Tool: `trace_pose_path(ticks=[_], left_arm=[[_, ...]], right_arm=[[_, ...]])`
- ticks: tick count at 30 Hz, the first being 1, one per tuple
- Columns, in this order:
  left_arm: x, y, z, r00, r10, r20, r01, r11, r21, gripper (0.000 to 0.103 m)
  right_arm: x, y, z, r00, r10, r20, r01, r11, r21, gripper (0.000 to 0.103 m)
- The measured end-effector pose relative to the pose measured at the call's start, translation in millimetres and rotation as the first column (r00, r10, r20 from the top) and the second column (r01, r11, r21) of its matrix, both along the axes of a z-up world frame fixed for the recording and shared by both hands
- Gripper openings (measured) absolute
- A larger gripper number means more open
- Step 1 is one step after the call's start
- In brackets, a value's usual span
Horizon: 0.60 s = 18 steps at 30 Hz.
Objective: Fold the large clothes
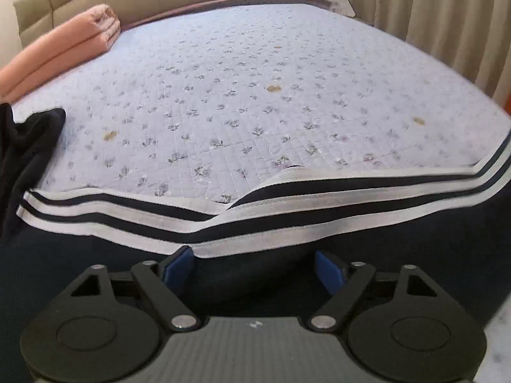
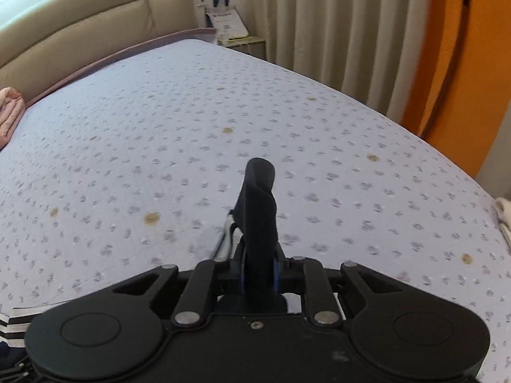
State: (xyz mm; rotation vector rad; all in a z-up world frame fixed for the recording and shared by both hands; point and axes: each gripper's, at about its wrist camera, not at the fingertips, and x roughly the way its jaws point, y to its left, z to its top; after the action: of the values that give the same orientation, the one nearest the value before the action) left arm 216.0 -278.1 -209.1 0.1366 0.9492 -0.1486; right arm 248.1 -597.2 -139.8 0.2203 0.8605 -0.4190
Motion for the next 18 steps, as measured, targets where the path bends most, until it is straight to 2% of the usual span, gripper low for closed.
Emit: trace_pose_path(ticks=[1,4,5,9,11,14,18], left_arm=[[-3,10,5,1.0,0.01,-0.012,-0.01,0.999,-0.037,0.069],[-24,47,24,0.997,0.075,-0.017,-0.077,0.99,-0.118,0.069],[-33,64,31,0.995,0.099,-0.018,-0.101,0.985,-0.141,0.069],[-68,139,59,0.983,0.181,-0.018,-0.181,0.969,-0.169,0.07],[-84,182,73,0.973,0.231,-0.019,-0.231,0.96,-0.158,0.072],[-104,248,89,0.95,0.311,-0.018,-0.31,0.94,-0.142,0.072],[-133,334,103,0.913,0.407,-0.031,-0.407,0.9,-0.154,0.071]], right_arm=[[2,7,3,1.0,0.017,0.013,-0.017,1.0,-0.005,0.019],[-10,51,16,0.994,0.088,0.063,-0.088,0.996,-0.007,0.019],[-21,70,35,0.99,0.119,0.08,-0.119,0.993,-0.006,0.019],[-31,148,67,0.956,0.258,0.139,-0.268,0.962,0.058,0.02],[-32,204,73,0.927,0.338,0.16,-0.354,0.932,0.083,0.02],[-29,298,76,0.872,0.451,0.193,-0.479,0.866,0.142,0.02],[-29,418,70,0.786,0.575,0.227,-0.617,0.755,0.221,0.02]])
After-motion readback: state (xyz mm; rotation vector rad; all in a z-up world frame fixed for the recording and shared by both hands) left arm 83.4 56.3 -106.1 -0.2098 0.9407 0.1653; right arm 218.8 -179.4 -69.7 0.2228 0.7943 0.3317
